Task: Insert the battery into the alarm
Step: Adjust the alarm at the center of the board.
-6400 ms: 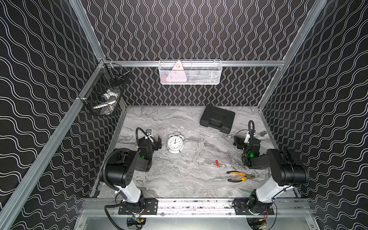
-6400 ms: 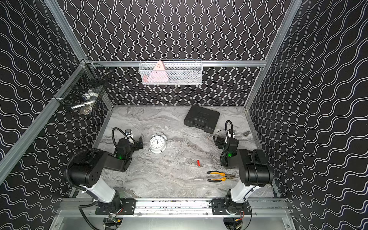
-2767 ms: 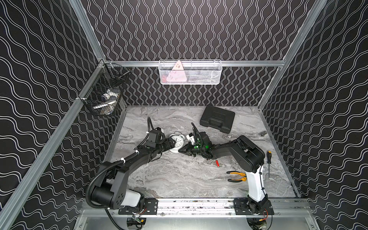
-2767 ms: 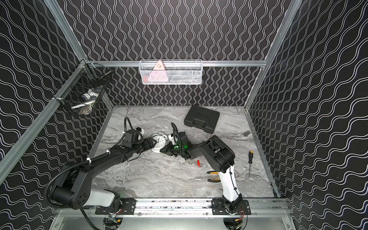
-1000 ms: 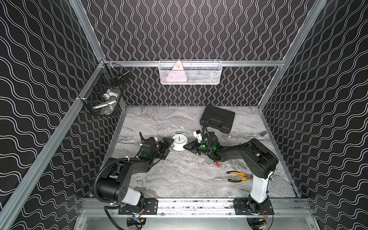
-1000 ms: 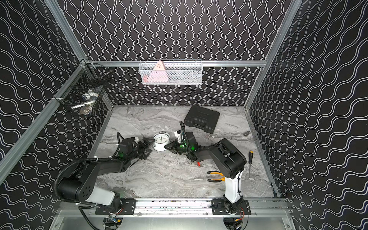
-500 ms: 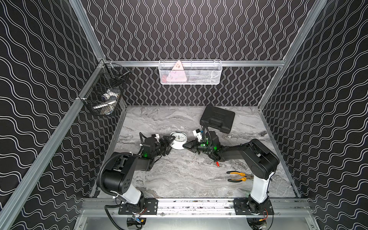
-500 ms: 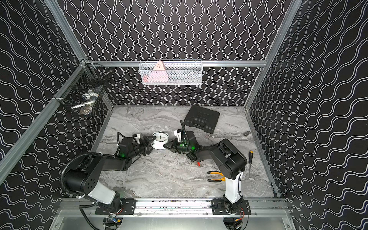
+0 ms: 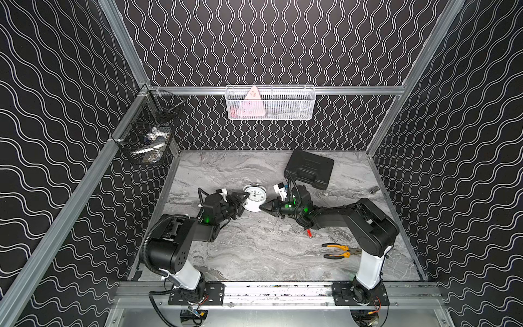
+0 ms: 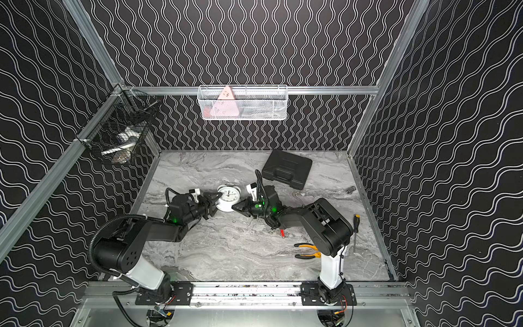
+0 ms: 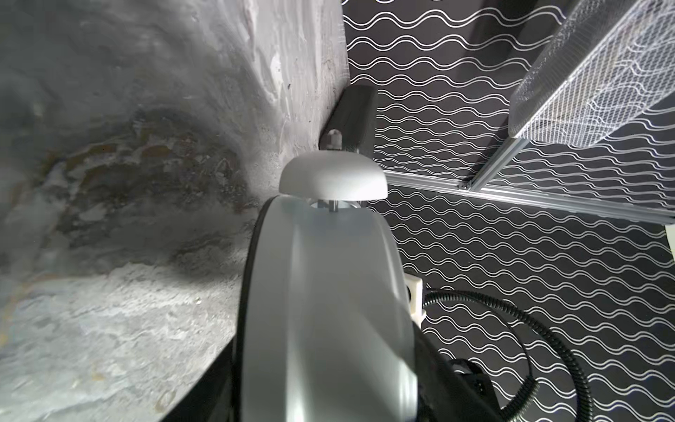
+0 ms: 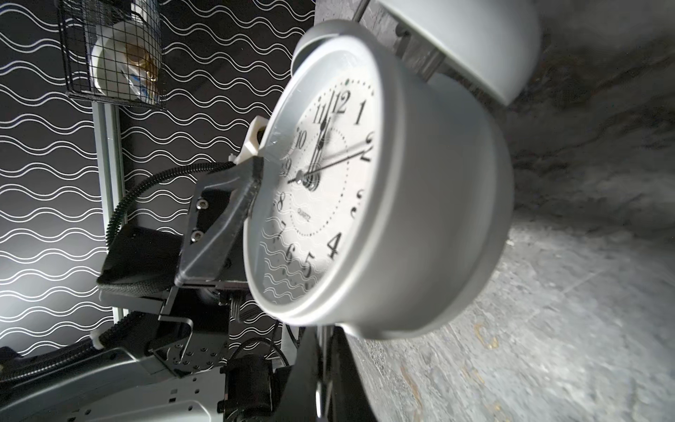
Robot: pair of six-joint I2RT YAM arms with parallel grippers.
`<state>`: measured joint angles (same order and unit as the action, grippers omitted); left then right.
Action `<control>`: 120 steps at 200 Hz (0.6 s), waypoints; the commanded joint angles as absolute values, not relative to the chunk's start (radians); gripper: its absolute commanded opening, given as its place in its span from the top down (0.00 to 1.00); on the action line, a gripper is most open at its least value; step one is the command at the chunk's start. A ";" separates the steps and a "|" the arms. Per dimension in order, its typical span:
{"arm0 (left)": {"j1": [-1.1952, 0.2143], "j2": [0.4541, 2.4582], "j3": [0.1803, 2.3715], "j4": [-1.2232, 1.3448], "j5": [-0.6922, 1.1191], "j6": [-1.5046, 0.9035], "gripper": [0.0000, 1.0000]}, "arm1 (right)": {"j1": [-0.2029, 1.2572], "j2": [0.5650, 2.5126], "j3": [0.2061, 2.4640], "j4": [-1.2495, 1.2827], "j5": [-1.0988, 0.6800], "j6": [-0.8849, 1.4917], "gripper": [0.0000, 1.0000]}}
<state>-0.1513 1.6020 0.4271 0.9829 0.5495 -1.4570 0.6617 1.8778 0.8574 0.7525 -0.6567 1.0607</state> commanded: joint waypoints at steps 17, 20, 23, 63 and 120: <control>-0.152 1.575 0.464 0.975 0.635 -1.363 0.58 | 0.666 1.839 0.855 0.778 -0.636 1.021 0.85; -0.152 1.573 0.467 0.970 0.638 -1.356 0.58 | 0.666 1.836 0.855 0.777 -0.633 1.019 0.82; -0.151 1.571 0.470 0.966 0.642 -1.350 0.58 | 0.666 1.834 0.854 0.774 -0.631 1.017 0.79; -0.151 1.554 0.495 0.937 0.651 -1.322 0.59 | 0.666 1.798 0.840 0.747 -0.617 1.003 0.48; -0.153 1.422 0.619 0.494 0.569 -1.008 0.57 | 0.666 1.636 0.776 0.577 -0.522 0.897 0.26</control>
<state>-0.1520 1.4990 0.5602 0.7086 0.6155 -1.2255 0.6659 1.7016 0.7948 0.6773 -0.5877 0.9730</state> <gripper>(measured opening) 0.592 0.720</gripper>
